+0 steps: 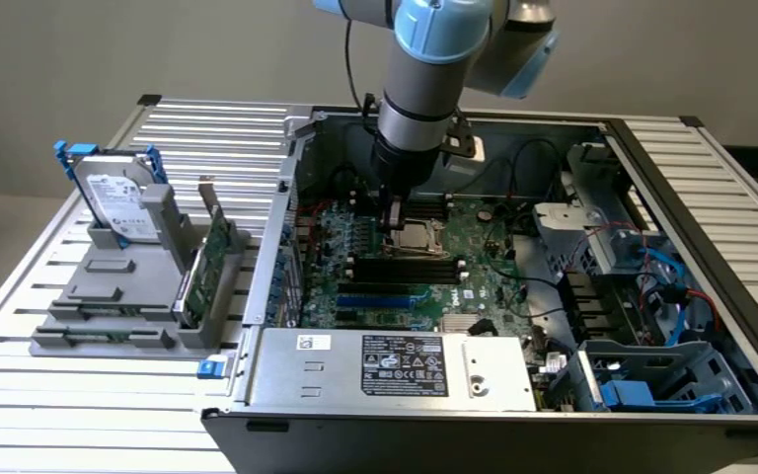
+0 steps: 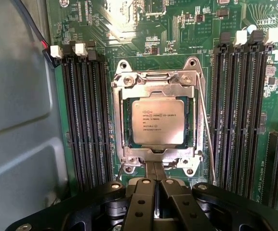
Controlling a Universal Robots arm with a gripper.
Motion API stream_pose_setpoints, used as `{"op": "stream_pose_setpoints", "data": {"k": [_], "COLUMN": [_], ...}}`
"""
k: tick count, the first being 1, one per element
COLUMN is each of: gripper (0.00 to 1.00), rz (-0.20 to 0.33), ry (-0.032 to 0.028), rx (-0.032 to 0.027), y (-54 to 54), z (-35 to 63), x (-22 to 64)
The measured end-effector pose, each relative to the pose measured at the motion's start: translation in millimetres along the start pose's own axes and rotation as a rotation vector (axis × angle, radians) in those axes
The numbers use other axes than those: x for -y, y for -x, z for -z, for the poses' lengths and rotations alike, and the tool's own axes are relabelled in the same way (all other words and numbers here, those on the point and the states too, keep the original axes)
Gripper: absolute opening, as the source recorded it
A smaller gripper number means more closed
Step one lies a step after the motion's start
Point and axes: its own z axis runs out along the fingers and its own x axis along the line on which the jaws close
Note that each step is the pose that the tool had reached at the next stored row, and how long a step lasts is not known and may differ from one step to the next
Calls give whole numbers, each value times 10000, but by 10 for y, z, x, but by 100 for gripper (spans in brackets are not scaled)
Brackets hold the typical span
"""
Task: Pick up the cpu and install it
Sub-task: 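Close the cpu cover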
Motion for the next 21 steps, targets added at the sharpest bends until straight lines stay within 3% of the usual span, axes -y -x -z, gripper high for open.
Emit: {"op": "stream_pose_setpoints", "data": {"k": [21], "gripper": [11], "rz": [485], "ry": [-47], "rx": [55], "y": [-1], "z": [1], "x": [-23]}}
